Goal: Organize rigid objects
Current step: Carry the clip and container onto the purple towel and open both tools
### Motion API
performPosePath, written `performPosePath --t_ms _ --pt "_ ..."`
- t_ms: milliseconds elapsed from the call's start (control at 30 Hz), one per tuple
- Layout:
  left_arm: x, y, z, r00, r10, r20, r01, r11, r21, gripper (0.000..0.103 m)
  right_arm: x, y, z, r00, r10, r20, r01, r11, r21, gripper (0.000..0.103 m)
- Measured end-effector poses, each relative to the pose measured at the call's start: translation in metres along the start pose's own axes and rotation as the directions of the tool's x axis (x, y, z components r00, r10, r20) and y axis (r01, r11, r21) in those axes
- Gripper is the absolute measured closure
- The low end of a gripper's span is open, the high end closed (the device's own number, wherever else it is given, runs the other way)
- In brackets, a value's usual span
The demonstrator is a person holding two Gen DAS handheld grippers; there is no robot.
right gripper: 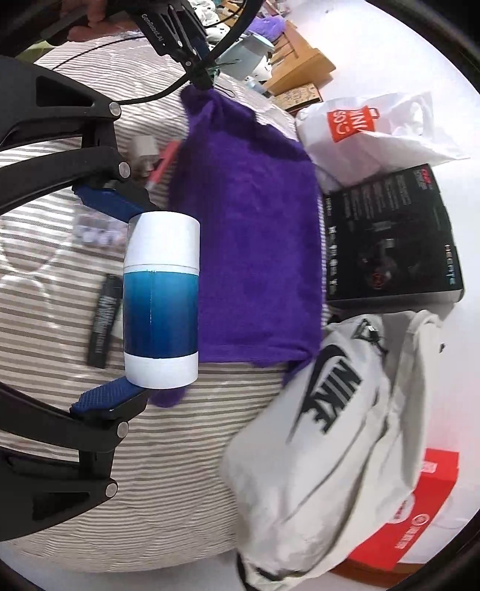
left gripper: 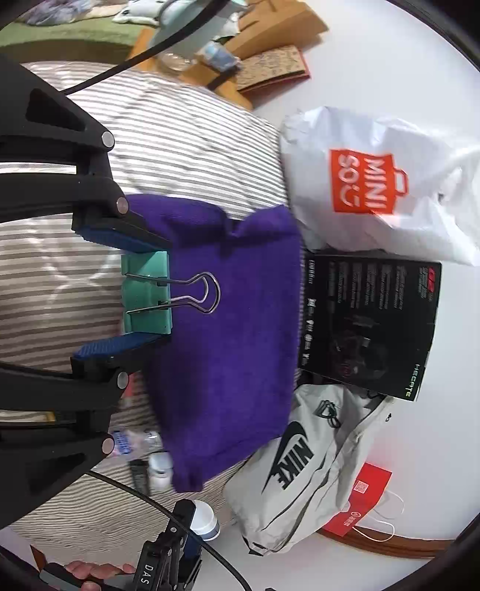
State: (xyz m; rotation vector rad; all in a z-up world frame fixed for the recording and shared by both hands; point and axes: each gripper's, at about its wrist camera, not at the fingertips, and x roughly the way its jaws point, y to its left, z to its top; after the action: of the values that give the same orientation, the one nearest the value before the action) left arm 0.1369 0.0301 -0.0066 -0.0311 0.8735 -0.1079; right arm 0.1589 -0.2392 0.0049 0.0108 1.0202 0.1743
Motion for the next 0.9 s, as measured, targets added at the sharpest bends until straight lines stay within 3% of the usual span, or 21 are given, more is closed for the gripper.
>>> performPosePath --t_ms 333,900 --pt "0.042 -0.008 0.058 0.999 -0.038 0.015 0.038 0.999 0.011 0.063 0.034 -0.004 0.057 1.000 0.011 -0.005 -0.011 1.000 -0.028 0.028" --pt "0.157 -0.002 0.105 0.993 -0.048 -0.112 0.046 0.999 -0.020 0.063 0.138 0.004 0.116 0.996 0.002 -0.092 -0.010 0.996 -0.083 0.028"
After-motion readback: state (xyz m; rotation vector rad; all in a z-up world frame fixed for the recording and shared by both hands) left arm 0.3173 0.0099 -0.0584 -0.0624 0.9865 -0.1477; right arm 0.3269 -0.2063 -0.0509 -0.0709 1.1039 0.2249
